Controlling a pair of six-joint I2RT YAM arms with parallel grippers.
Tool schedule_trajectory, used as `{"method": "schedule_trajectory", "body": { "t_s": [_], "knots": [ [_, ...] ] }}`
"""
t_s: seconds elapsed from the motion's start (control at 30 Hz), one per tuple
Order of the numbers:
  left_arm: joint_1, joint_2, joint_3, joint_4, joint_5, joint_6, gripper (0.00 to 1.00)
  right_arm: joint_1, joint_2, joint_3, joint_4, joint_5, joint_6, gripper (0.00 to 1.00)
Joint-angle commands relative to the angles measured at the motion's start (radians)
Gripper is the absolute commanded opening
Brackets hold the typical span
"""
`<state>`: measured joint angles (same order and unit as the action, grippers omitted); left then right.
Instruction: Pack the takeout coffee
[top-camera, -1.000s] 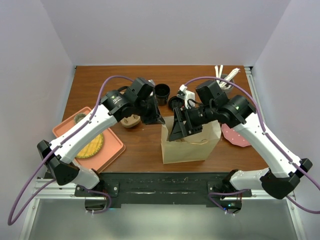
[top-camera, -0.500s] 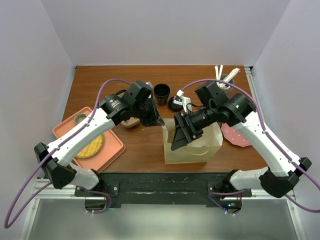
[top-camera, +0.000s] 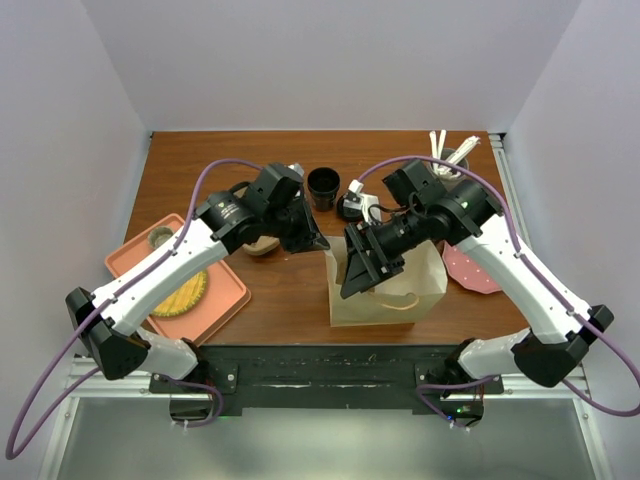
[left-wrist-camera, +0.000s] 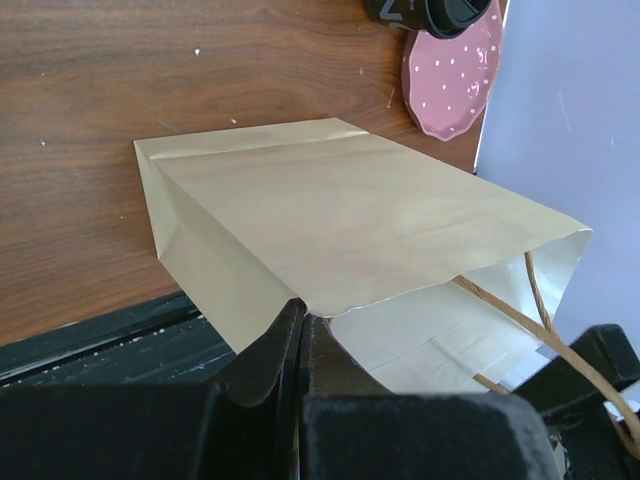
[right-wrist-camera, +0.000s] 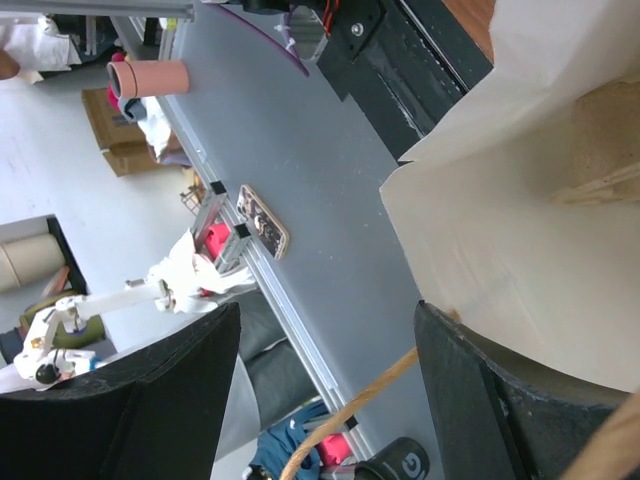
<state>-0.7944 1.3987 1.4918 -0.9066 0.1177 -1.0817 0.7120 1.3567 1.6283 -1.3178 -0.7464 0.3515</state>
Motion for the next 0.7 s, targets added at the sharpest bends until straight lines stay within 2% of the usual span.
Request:
{"method": "schedule_trajectory", "body": {
  "t_s": [0.0,0.23,0.4,0.67],
  "knots": [
    [-0.002,-0.041,-0.016,0.063,-0.021,-0.012,0.0,-0.002,-0.004,0.068,-0.057,-0.088,0.006,0.72],
    [-0.002,-0.05,-0.044,0.104,-0.012,-0.03,0.0,-0.002,-0.019,0.021,0.003,-0.163,0.055,0.67],
    [-0.003,-0.053,-0.045,0.112,-0.023,-0.026,0.0,0.0,-0.03,-0.016,-0.034,-0.114,0.057,0.64],
    [-0.003,-0.052,-0.039,0.127,-0.024,-0.021,0.0,-0.002,-0.036,-0.028,-0.1,-0.041,0.057,0.68]
  ]
}}
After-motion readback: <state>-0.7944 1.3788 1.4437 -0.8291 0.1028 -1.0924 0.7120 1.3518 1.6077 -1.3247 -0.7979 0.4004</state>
